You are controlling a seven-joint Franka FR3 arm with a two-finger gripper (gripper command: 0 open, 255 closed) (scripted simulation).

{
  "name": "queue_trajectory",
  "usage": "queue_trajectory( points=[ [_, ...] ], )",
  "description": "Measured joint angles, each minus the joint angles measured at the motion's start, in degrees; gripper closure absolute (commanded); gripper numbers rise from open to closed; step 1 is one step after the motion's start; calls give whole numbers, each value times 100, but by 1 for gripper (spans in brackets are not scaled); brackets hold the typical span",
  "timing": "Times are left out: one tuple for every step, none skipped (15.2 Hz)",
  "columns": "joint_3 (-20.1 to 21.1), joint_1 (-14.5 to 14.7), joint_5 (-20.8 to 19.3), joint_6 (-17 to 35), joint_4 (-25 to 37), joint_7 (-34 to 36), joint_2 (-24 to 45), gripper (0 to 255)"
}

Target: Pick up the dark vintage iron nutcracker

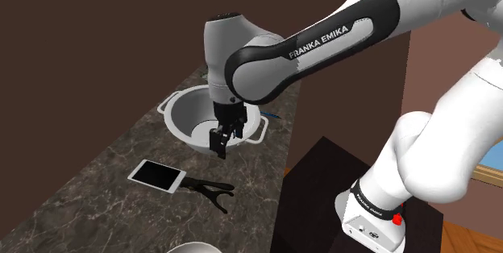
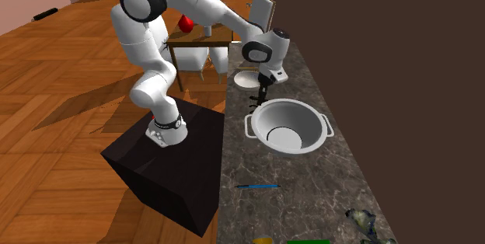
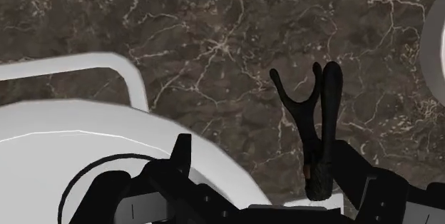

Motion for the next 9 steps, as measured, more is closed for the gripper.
queue_trajectory(
  points=[
    [48, 42, -17, 88, 84, 31, 184, 0],
    [102, 95, -30, 137, 180, 80, 337, 0],
    [157, 148, -72, 7, 369, 128, 544, 0],
    [223, 218, -91, -188, 494, 195, 741, 0],
    [268, 271, -87, -298, 653, 223, 938, 0],
    [311, 336, -109, -284, 832, 283, 1151, 0],
    [348, 396, -7, -62, 846, 296, 1322, 0],
    [358, 460, 6, 226, 997, 336, 1531, 0],
    [357, 518, -134, 380, 1102, 379, 1656, 0]
  ],
)
